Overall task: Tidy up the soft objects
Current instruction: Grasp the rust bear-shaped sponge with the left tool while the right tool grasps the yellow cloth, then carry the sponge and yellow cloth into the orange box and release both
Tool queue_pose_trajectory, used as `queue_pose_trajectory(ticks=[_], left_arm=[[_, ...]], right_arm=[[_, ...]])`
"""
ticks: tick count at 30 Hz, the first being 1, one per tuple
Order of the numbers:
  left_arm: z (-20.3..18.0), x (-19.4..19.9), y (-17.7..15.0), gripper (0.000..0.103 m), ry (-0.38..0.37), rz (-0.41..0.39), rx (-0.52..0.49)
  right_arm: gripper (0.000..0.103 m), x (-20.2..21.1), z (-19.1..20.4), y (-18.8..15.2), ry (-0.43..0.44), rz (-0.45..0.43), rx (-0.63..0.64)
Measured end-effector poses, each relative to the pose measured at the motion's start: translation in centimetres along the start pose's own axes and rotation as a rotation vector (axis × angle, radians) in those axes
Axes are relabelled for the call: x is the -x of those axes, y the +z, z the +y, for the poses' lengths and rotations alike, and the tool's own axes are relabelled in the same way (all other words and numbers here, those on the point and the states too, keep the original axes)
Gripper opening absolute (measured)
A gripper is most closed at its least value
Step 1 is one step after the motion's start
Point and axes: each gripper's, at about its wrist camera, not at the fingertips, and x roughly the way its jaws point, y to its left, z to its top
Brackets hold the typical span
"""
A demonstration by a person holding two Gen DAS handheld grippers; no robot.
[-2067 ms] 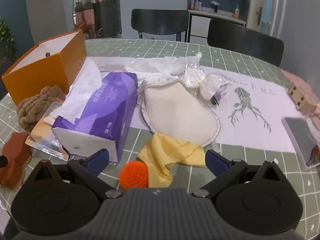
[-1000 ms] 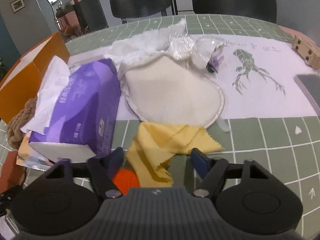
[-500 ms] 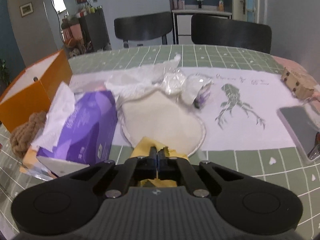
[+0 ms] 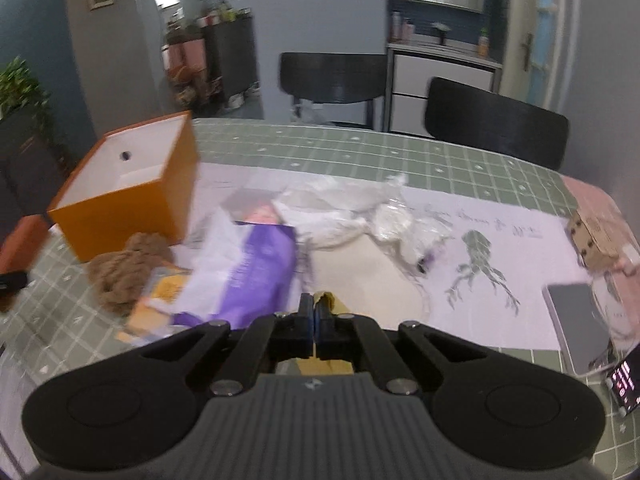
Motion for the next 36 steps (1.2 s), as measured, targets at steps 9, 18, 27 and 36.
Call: queue_pose_trajectory(ticks=[9,18,27,36], left_arm=[[4.1,1.1,0.5,0.086,0.048,0.005,0.021],[5.8,1.3,1.8,0.086,0.064,0.013,0.001],[7.1,-0.9,8.7,0.086,0.029,0.000,-0.075],[6.3,-5.7,14.2,0.086,0.091,0.034,-0.233]], right_arm=[[0.000,1.0,8.2,2.5,0.272,0.091,0.084],[0.000,-3.5,18.3,5.5,0.490,0.129,0.211],[0.000,-7.5,21.9,13.8,0.490,0.023,0.231],[0.000,-9.8,23.1,21.1,0.408,-0.059,0.200]])
